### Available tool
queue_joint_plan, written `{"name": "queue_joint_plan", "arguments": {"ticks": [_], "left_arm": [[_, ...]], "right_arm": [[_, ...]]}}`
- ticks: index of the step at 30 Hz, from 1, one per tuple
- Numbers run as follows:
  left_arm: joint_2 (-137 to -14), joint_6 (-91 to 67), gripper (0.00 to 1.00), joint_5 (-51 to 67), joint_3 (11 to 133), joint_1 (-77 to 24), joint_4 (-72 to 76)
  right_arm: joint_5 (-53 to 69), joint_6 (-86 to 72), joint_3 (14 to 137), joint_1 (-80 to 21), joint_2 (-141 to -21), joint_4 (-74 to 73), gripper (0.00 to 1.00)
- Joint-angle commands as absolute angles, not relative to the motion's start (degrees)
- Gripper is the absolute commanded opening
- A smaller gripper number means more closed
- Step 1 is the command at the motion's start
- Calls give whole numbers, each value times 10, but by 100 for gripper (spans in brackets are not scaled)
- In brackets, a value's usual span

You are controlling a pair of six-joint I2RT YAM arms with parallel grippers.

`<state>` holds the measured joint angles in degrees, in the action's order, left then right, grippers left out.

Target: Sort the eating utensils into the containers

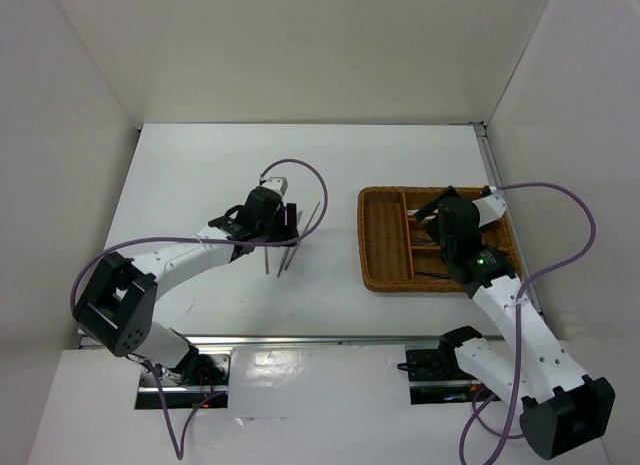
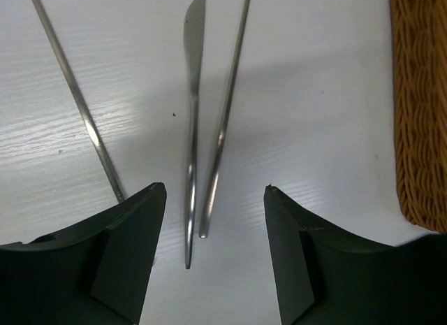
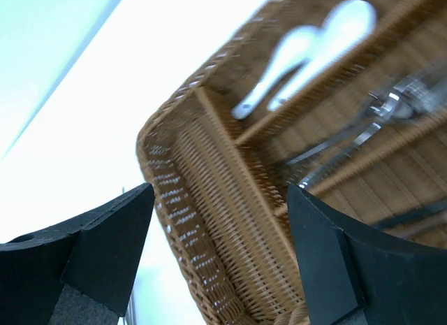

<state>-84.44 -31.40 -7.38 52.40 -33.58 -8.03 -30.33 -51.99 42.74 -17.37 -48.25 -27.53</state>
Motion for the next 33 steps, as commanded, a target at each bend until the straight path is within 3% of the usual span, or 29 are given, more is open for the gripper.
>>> {"name": "queue_joint_plan", "arguments": {"ticks": [1, 11, 20, 33], "left_arm": [[-855, -301, 72, -50, 509, -318, -38], [-906, -301, 68, -67, 504, -313, -43], [-955, -308, 54, -84, 530, -313, -43], [-1041, -308, 46, -169, 590, -337, -128]], "right_arm": [[-238, -407, 431, -171, -484, -190, 84], [-120, -357, 406, -171, -527, -127, 84], [-126, -352, 406, -171, -539, -117, 84], [-148, -352, 401, -171, -523, -122, 84]]}}
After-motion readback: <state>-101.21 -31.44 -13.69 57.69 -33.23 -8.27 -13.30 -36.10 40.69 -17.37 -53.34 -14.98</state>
